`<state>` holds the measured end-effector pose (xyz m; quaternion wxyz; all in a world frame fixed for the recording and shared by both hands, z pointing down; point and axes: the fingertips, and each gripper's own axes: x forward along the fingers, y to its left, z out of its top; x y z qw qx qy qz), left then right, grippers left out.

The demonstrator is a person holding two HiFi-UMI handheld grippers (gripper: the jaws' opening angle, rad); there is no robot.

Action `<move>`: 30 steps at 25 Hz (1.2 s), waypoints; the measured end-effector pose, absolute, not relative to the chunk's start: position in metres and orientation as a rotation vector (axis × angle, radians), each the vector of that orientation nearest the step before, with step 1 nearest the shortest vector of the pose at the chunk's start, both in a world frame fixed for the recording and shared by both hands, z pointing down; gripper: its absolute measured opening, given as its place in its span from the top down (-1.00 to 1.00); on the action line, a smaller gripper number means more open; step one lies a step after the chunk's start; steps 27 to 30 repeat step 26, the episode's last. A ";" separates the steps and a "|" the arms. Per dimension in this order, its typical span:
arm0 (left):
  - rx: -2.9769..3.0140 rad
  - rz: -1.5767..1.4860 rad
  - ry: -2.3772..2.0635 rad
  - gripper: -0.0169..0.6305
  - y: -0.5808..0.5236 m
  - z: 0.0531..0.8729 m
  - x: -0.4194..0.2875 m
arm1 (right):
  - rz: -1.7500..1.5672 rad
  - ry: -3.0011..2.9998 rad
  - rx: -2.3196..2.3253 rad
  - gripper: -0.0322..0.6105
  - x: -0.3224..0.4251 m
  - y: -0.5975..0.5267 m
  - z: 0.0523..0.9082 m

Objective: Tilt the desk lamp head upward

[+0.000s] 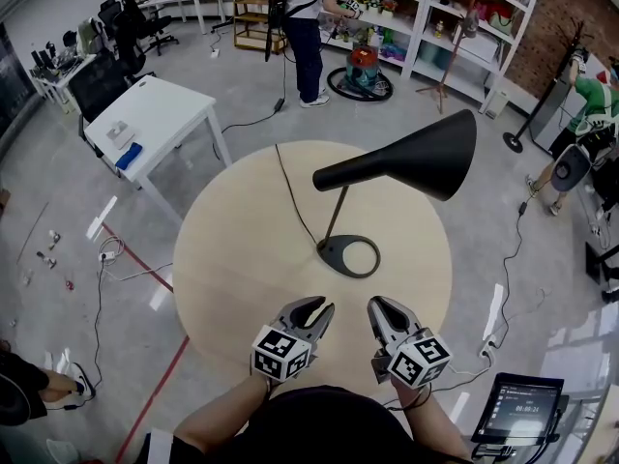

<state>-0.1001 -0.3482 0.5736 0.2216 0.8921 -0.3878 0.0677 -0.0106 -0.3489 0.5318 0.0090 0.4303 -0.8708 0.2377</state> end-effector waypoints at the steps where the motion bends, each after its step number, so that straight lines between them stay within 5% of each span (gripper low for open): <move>1: 2.464 0.188 -1.071 0.68 -0.348 0.574 -0.100 | 0.743 -2.721 1.342 0.82 -0.011 -0.348 0.532; 30: 2.425 0.218 -1.065 0.68 -0.344 0.584 -0.097 | 0.785 -2.703 1.350 0.82 -0.003 -0.346 0.541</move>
